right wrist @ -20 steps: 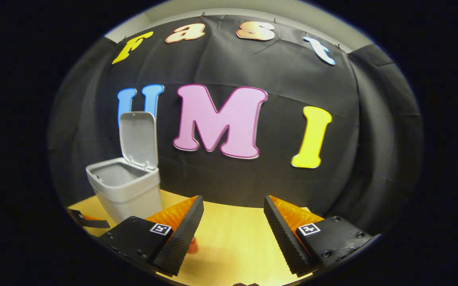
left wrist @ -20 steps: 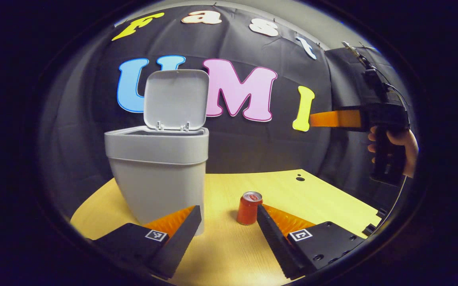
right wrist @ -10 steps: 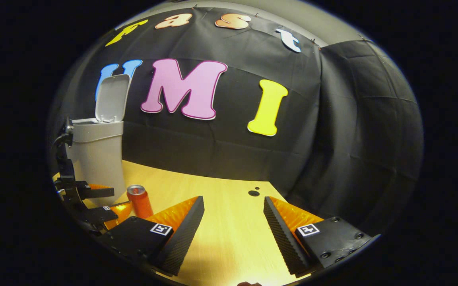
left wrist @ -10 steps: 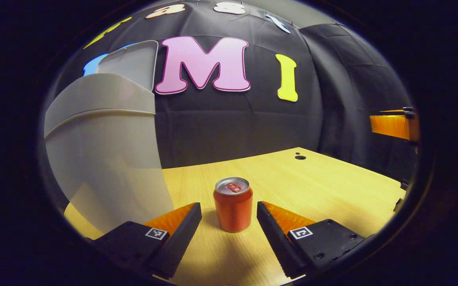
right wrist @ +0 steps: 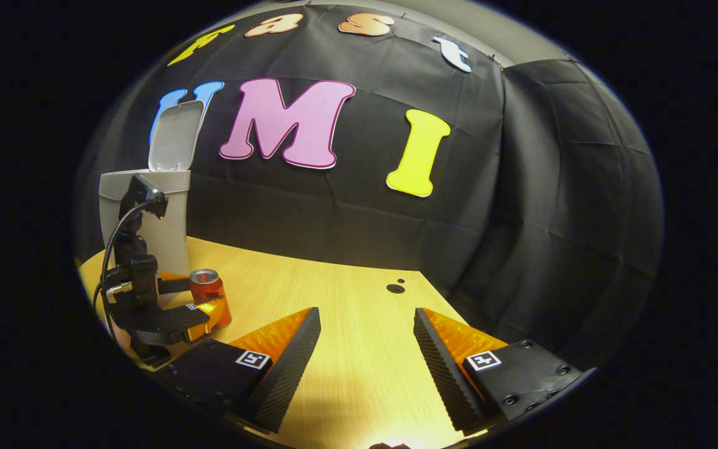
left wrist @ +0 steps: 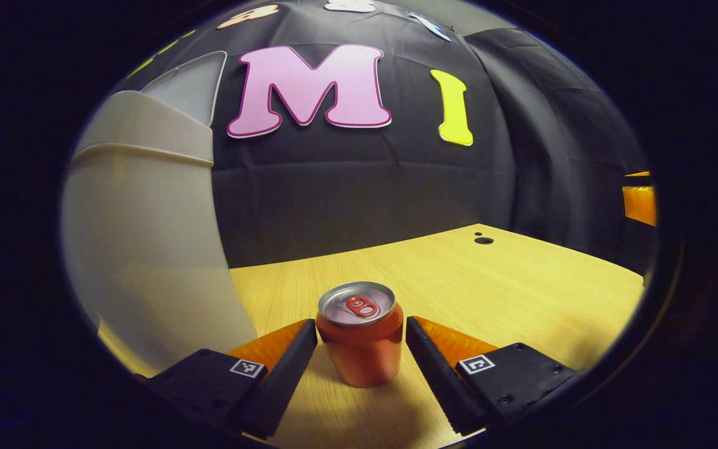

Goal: Press the lid of the desktop garbage bin to open it, pick up the crumpled paper on the desktop and throw it into the bin, then pick up the pop can on the desktop and drop it into the bin, and finally close the garbage bin lid.

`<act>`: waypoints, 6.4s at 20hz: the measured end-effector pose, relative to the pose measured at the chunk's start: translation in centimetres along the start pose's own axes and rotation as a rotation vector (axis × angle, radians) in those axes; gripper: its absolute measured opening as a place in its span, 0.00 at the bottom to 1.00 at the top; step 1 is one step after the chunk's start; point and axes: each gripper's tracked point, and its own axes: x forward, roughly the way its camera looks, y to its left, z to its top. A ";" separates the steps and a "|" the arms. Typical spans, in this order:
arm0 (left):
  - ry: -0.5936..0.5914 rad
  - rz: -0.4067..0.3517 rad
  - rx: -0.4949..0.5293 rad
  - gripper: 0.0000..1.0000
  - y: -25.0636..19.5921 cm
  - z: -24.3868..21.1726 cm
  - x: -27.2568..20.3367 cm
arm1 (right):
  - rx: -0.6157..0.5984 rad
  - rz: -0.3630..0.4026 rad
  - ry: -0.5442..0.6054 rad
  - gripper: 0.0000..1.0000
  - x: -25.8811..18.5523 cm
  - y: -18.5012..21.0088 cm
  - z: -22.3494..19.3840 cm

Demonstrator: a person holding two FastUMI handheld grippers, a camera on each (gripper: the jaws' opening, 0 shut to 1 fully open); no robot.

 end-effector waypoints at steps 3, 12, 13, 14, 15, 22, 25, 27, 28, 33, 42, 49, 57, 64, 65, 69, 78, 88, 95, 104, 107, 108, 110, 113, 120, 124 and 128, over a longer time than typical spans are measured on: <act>0.005 0.000 -0.014 0.98 0.0 -0.4 0.3 | 0.004 0.003 0.009 0.98 0.4 0.3 -0.4; -0.001 -0.047 -0.014 0.88 -0.9 2.3 -0.5 | 0.029 -0.003 0.026 0.98 0.4 0.8 -0.7; -0.034 -0.051 -0.007 0.88 -1.2 4.6 -1.4 | 0.034 -0.006 0.027 0.98 0.4 0.7 -0.3; -0.074 -0.068 -0.017 0.88 -1.6 7.1 -2.4 | 0.059 -0.006 0.036 0.98 0.4 0.7 0.0; -0.111 -0.084 -0.033 0.88 -2.1 9.3 -3.2 | 0.094 0.011 0.027 0.98 0.4 1.1 0.6; -0.291 -0.141 0.006 0.87 -1.5 24.0 -9.2 | 0.076 0.023 -0.085 0.98 1.6 1.3 8.2; -0.344 -0.146 -0.013 0.87 0.5 29.1 -11.3 | 0.061 0.036 -0.098 0.98 1.9 1.1 10.9; -0.352 -0.116 -0.019 0.87 3.3 31.5 -12.8 | 0.058 0.032 -0.118 0.97 1.5 1.0 12.9; -0.359 -0.088 -0.018 0.87 5.1 32.6 -13.3 | 0.049 0.032 -0.129 0.98 1.3 1.0 14.0; -0.358 0.095 0.003 0.86 15.2 33.3 -13.8 | 0.023 0.052 -0.165 0.98 -0.4 0.8 18.9; -0.196 0.192 -0.018 0.87 23.7 24.9 -12.4 | 0.044 0.053 -0.197 0.98 -5.7 0.9 22.8; -0.123 0.216 -0.069 0.88 24.6 21.9 -11.8 | 0.047 0.064 -0.166 0.97 -7.2 1.5 21.6; -0.212 0.298 -0.073 0.95 26.7 25.7 -13.8 | 0.050 0.085 -0.153 0.97 -5.8 2.2 21.3; -0.418 0.278 -0.098 0.94 28.7 37.7 -14.5 | 0.032 0.217 -0.244 0.97 -4.1 6.3 27.1; -0.432 0.283 -0.087 0.94 29.2 38.9 -14.2 | 0.027 0.233 -0.260 0.97 -3.9 6.8 28.2; -0.499 0.292 -0.001 0.94 30.8 42.9 -13.4 | 0.087 0.291 -0.268 0.98 -4.1 8.9 29.9; -0.324 0.182 0.006 0.93 29.5 41.1 -6.3 | 0.071 0.285 -0.031 0.98 -6.7 8.0 20.3; -0.163 0.149 -0.042 0.95 26.6 37.9 -9.7 | 0.173 0.327 0.050 0.98 -7.5 9.3 17.7; -0.137 0.155 -0.059 0.96 24.9 34.0 -13.3 | 0.165 0.290 0.018 0.98 -8.2 8.1 18.3; -0.143 0.187 -0.066 0.96 23.7 25.2 -16.3 | 0.150 0.227 -0.027 0.97 -10.2 7.9 18.9; -0.129 0.187 -0.077 0.96 23.4 22.1 -16.1 | 0.141 0.225 -0.029 0.97 -10.8 8.4 18.8; -0.101 0.188 -0.076 0.97 23.2 20.7 -15.9 | 0.141 0.225 -0.026 0.98 -11.0 8.5 18.6; -0.057 0.187 -0.070 0.97 22.8 18.3 -16.0 | 0.141 0.222 -0.023 0.97 -11.2 8.8 18.5; -0.115 0.183 -0.043 0.97 23.0 18.9 -15.7 | 0.140 0.217 -0.011 0.97 -11.4 9.0 18.1; -0.254 0.170 -0.063 0.99 23.0 18.3 -15.5 | 0.116 0.221 -0.026 0.97 -11.5 10.1 18.4; -0.227 0.233 -0.016 0.96 23.4 19.6 -16.2 | 0.117 0.234 -0.027 0.98 -11.4 10.2 18.3; -0.414 0.330 -0.023 0.96 19.8 29.5 -24.0 | 0.127 0.270 -0.091 0.98 -11.2 9.7 20.3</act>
